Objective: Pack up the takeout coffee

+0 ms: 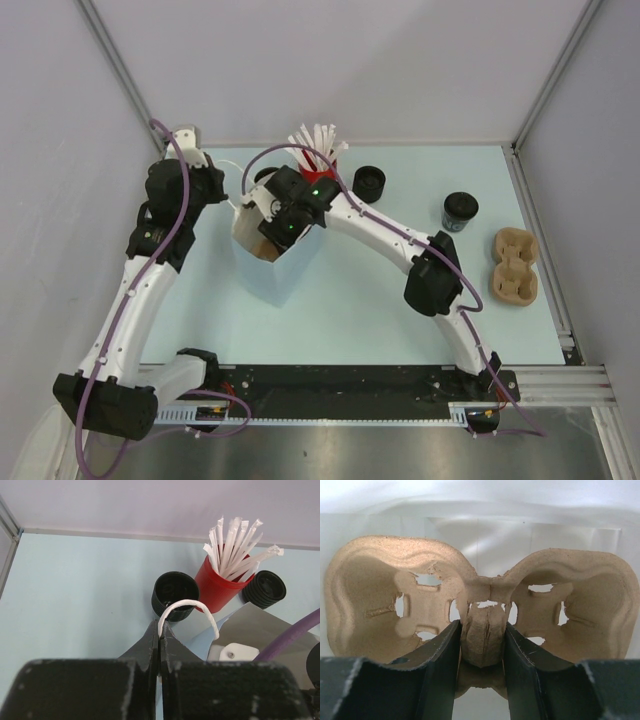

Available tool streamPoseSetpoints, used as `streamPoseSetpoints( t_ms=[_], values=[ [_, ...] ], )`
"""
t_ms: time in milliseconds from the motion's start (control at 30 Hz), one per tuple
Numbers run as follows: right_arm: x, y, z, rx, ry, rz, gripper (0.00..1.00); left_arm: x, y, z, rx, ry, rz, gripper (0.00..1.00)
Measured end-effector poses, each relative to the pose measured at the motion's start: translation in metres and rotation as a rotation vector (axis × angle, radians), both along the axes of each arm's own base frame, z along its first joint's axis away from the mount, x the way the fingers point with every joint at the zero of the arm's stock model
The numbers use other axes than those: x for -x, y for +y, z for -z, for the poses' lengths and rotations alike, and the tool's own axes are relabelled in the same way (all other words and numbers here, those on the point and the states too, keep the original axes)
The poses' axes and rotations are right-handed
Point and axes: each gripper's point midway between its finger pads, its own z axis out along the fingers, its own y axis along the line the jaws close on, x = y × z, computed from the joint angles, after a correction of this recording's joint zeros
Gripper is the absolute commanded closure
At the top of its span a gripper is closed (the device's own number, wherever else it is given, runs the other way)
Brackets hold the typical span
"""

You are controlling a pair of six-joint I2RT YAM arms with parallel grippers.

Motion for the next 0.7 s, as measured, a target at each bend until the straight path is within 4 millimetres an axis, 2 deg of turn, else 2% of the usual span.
streamPoseSetpoints(
  t_ms=[133, 267, 333, 367, 533, 700],
  values=[
    [0.005, 0.0, 0.002, 0.012, 0.002, -0.015, 0.46, 0.001, 0.0, 0.001, -0.001, 0.005, 0.0, 1.0],
    [0.009, 0.0, 0.003, 0.023, 0.001, -0.034, 0.25, 0.001, 0.0, 0.001, -0.001, 0.006, 0.0, 1.0],
    [0.01, 0.0, 0.003, 0.026, -0.001, -0.042, 0.22, 0.001, 0.0, 0.001, -0.001, 0.006, 0.0, 1.0],
    [0.011, 0.0, 0.003, 0.026, -0.002, -0.048, 0.16, 0.001, 0.0, 0.001, -0.001, 0.006, 0.0, 1.0],
    [0.01, 0.004, -0.01, 0.001, -0.026, -0.076, 0.11, 0.001, 0.0, 0.003, -0.001, 0.008, 0.001, 1.0],
    [0.006, 0.016, -0.038, -0.073, -0.072, -0.103, 0.07, 0.001, -0.001, 0.005, -0.001, 0.013, 0.004, 1.0]
  ],
)
